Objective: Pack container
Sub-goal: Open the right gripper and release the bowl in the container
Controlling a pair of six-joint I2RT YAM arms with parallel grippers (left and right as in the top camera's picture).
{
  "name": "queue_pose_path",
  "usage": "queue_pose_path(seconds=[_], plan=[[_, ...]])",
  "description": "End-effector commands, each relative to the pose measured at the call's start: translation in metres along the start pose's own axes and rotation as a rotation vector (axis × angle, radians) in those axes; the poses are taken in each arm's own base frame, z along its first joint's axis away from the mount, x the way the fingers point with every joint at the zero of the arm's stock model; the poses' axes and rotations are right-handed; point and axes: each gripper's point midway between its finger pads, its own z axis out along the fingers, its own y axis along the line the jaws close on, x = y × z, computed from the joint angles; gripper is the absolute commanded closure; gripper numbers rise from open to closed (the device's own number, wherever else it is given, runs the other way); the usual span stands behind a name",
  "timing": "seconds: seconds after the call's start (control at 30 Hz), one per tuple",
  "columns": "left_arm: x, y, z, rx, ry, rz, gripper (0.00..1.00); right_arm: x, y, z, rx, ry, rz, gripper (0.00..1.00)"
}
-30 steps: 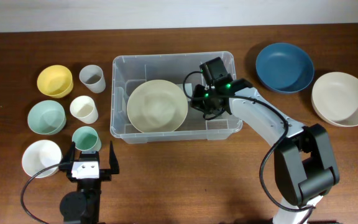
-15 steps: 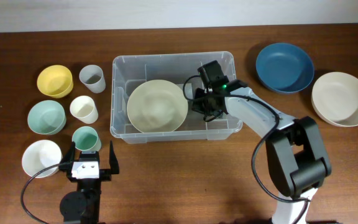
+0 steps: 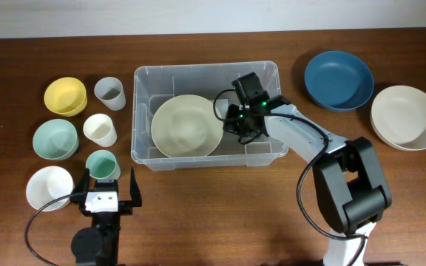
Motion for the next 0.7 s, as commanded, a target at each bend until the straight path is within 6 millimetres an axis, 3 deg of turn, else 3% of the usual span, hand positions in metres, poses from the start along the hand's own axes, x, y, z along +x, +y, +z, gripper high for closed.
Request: queue_pose_path(seconds=[0.0, 0.67], plan=[[0.002, 0.001, 0.0, -0.008, 0.001, 0.016, 0.01, 0.0, 0.013, -0.001, -0.028, -0.004, -0.026, 0.96], [0.002, 0.001, 0.0, -0.008, 0.001, 0.016, 0.01, 0.005, 0.03, -0.002, -0.123, 0.034, -0.079, 0.96]])
